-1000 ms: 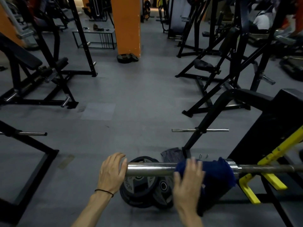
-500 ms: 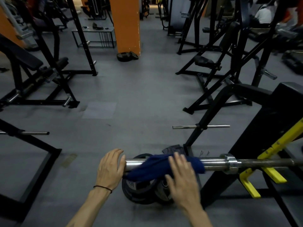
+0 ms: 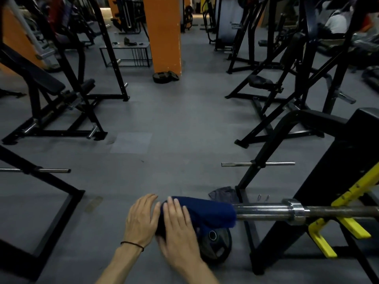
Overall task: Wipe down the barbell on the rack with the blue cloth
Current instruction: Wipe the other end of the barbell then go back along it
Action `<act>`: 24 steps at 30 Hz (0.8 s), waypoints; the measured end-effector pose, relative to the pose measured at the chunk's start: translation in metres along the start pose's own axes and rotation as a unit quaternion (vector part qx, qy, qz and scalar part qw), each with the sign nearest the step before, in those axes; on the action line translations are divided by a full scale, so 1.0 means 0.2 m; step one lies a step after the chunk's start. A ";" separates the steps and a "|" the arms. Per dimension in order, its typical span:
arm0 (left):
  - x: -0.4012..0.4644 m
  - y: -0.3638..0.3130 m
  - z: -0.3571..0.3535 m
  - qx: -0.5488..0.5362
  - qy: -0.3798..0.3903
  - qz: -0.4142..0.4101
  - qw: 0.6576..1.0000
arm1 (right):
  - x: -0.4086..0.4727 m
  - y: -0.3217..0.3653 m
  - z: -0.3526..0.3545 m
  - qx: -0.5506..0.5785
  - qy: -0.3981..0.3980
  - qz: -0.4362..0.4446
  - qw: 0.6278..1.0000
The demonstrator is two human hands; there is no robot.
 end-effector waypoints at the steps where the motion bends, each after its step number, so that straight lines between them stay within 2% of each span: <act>1: 0.01 0.00 0.01 -0.001 -0.003 0.003 1.000 | 0.02 0.02 -0.01 -0.001 0.011 0.014 1.000; 7: 0.02 -0.04 0.03 0.003 -0.024 -0.011 1.000 | -0.01 -0.16 0.02 -0.030 0.026 0.095 0.995; 15: -0.03 -0.09 -0.02 0.018 0.000 -0.044 0.999 | -0.15 -0.53 0.15 0.018 0.004 0.000 1.000; 20: -0.05 -0.17 -0.06 0.050 0.017 -0.112 0.992 | -0.27 -0.90 0.28 -0.007 -0.046 -0.085 0.995; 24: -0.04 -0.24 -0.10 0.072 0.026 -0.145 0.986 | -0.30 -1.01 0.29 -0.010 -0.057 -0.111 0.992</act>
Point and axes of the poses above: each hand's wrist, its own x-axis towards the middle knuckle, its own z-axis out of the back of the hand, y = z × x, the point moved 5 cm from there along x, towards the middle knuckle, and after that the axes turned 8 degrees about -y, right-handed, at the moved point
